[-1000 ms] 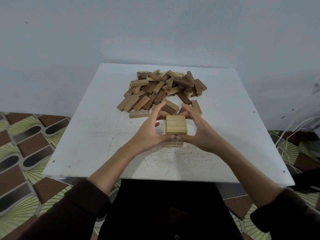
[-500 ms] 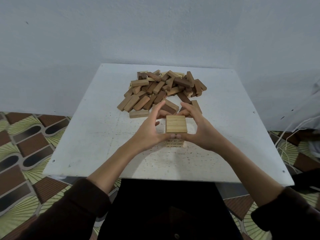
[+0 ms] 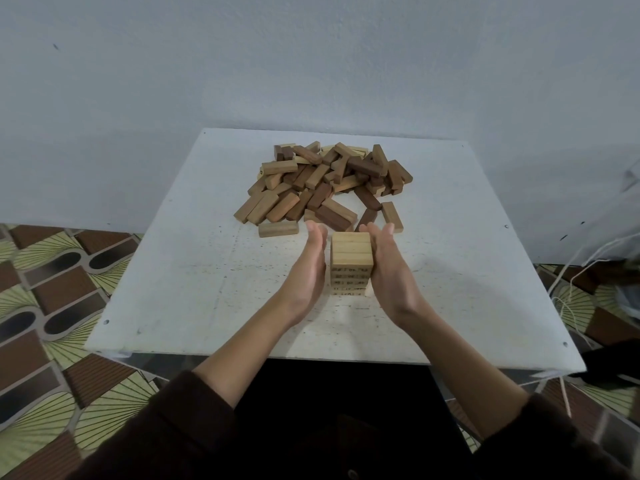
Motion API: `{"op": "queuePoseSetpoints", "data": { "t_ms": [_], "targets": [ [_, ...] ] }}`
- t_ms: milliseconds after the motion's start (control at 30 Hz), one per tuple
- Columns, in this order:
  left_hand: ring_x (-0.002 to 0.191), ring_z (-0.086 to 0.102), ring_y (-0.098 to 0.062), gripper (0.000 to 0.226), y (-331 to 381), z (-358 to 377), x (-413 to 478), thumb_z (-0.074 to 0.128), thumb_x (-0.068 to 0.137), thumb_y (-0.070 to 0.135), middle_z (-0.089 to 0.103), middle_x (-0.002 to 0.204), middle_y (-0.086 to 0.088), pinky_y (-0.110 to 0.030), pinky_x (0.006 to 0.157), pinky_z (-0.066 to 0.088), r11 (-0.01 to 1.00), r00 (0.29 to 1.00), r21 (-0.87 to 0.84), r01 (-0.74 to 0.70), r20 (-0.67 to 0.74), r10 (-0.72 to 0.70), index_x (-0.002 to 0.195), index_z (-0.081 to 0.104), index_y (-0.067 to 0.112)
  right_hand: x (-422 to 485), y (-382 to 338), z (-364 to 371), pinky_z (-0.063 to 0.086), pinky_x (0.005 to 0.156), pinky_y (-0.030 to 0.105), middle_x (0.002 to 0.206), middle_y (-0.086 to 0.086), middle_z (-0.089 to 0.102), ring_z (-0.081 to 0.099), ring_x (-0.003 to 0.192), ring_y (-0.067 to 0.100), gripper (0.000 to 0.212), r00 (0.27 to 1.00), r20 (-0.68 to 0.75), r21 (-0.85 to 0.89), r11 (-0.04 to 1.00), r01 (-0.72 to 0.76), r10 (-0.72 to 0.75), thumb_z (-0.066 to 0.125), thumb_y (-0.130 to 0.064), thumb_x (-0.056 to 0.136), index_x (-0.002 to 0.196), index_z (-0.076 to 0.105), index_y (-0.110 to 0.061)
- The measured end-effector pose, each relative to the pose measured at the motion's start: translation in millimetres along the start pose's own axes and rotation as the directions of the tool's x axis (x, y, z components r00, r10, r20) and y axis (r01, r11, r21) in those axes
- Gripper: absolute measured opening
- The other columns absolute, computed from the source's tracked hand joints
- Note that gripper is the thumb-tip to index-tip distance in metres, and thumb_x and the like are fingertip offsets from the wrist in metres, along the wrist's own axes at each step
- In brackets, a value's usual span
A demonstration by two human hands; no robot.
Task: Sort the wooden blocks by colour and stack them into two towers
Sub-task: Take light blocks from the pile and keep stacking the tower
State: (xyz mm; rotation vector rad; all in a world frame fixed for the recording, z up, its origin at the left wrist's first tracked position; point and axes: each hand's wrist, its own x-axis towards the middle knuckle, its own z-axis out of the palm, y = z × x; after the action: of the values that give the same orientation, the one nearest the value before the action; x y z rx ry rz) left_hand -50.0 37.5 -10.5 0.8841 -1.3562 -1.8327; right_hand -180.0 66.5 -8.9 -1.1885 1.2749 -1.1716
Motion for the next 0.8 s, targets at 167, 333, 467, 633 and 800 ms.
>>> {"op": "queuePoseSetpoints", "data": {
  "t_ms": [167,333,467,633,800],
  "targets": [
    [0.132,0.044,-0.008,0.082,0,6,1,0.006,0.086,0.065,0.047,0.144,0.002,-0.039,0.115,0.030,0.999,0.998,-0.032,0.010,0.058,-0.008,0.143,0.036,0.015,4,6,2,0.049,0.071,0.023,0.083,-0.008,0.063,0.060,0.081,0.005,0.056,1.000,0.007,0.048,0.998,0.026,-0.027,0.011,-0.051,0.098,0.097,0.053,-0.013],
    [0.133,0.042,-0.006,0.081,0,4,3,0.006,0.085,0.068,0.045,0.145,0.006,-0.039,0.116,0.028,0.999,0.998,-0.018,0.032,0.055,-0.031,0.143,0.037,0.020,2,3,4,0.049,0.070,0.020,0.083,-0.009,0.063,0.060,0.080,0.003,0.053,1.000,0.008,0.087,0.996,0.024,-0.024,0.011,-0.048,0.099,0.099,0.053,-0.015],
    [0.133,0.041,-0.005,0.084,-2,4,3,0.009,0.085,0.071,0.045,0.145,0.006,-0.039,0.116,0.028,0.999,0.998,0.027,0.034,0.053,-0.036,0.146,0.033,0.018,2,5,3,0.049,0.071,0.021,0.084,-0.008,0.063,0.061,0.081,0.004,0.055,1.000,0.008,0.058,0.998,0.012,-0.013,0.010,-0.047,0.100,0.098,0.053,-0.013],
    [0.110,0.054,0.010,0.071,1,-1,3,-0.001,0.094,0.055,0.055,0.122,0.017,-0.009,0.093,0.043,0.995,1.000,0.104,0.004,0.000,-0.004,0.141,0.036,0.016,3,-1,-3,0.045,0.083,0.012,0.104,-0.021,0.062,0.059,0.098,-0.008,0.056,1.000,-0.015,0.032,0.999,0.007,-0.007,0.007,-0.043,0.100,0.117,0.052,-0.013],
    [0.140,0.024,-0.005,0.077,11,-27,15,0.014,0.088,0.065,0.027,0.152,0.010,-0.030,0.117,0.021,0.983,0.989,0.170,0.067,-0.138,-0.043,0.150,0.024,0.020,30,-17,-25,0.031,0.110,0.035,0.141,0.007,0.044,0.041,0.131,0.020,0.051,0.987,-0.159,-0.097,0.995,-0.034,0.018,0.031,-0.042,0.100,0.135,0.041,-0.007]
  ]
}}
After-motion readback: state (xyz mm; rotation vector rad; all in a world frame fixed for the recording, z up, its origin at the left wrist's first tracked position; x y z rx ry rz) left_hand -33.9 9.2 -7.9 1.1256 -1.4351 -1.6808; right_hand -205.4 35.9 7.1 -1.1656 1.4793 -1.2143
